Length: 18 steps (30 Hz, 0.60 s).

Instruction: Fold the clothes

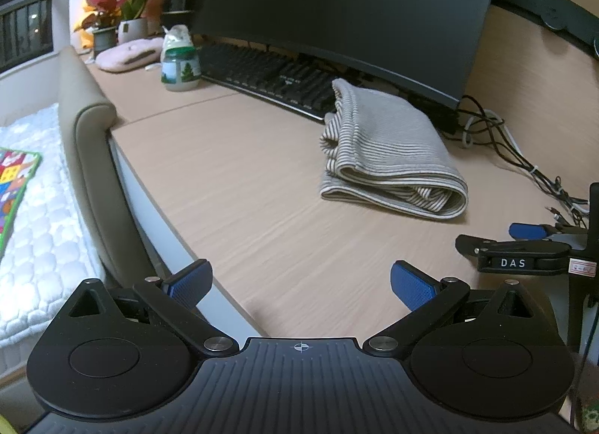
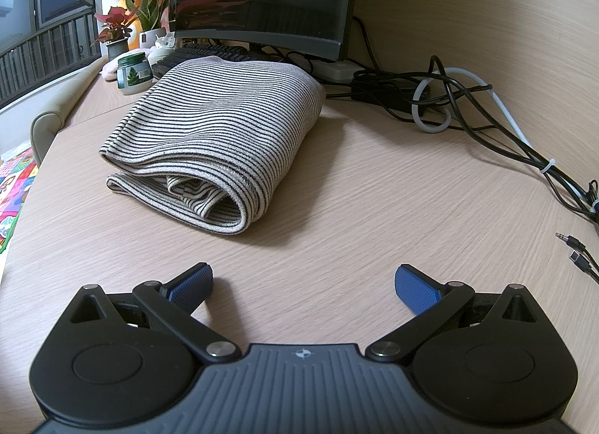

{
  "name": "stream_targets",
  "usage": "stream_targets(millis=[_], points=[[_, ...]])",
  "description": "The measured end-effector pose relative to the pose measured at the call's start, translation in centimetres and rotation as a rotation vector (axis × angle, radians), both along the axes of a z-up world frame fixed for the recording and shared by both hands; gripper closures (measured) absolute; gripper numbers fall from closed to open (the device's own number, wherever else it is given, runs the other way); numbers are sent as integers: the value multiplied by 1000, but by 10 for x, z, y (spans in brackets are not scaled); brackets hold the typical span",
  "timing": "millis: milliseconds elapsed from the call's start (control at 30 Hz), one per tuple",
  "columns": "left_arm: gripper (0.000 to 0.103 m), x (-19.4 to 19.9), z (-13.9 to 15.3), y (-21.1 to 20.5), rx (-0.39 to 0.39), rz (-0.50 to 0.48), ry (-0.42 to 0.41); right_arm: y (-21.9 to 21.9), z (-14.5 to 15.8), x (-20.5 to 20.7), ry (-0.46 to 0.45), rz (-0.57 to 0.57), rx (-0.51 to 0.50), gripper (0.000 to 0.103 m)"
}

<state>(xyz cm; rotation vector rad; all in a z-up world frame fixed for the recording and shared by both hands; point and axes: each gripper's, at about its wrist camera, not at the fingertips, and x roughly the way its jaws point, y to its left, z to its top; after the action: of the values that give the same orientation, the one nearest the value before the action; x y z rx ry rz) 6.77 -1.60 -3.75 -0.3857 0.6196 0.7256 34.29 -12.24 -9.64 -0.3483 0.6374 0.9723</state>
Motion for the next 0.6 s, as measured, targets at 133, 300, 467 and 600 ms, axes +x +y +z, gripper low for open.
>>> stream_targets(millis=[133,300,467,600], points=[[0,-1,0,0,-4,0,0,0,0,0,0,0,0,0],[0,0,-1,-1,-3,-4,4,0,0,0,0,0,0,0],[0,1,-1,-1,-4,-7,7,0,0,0,0,0,0,0],[0,1,-2,-2,-5,-7,8,0,0,0,0,0,0,0]])
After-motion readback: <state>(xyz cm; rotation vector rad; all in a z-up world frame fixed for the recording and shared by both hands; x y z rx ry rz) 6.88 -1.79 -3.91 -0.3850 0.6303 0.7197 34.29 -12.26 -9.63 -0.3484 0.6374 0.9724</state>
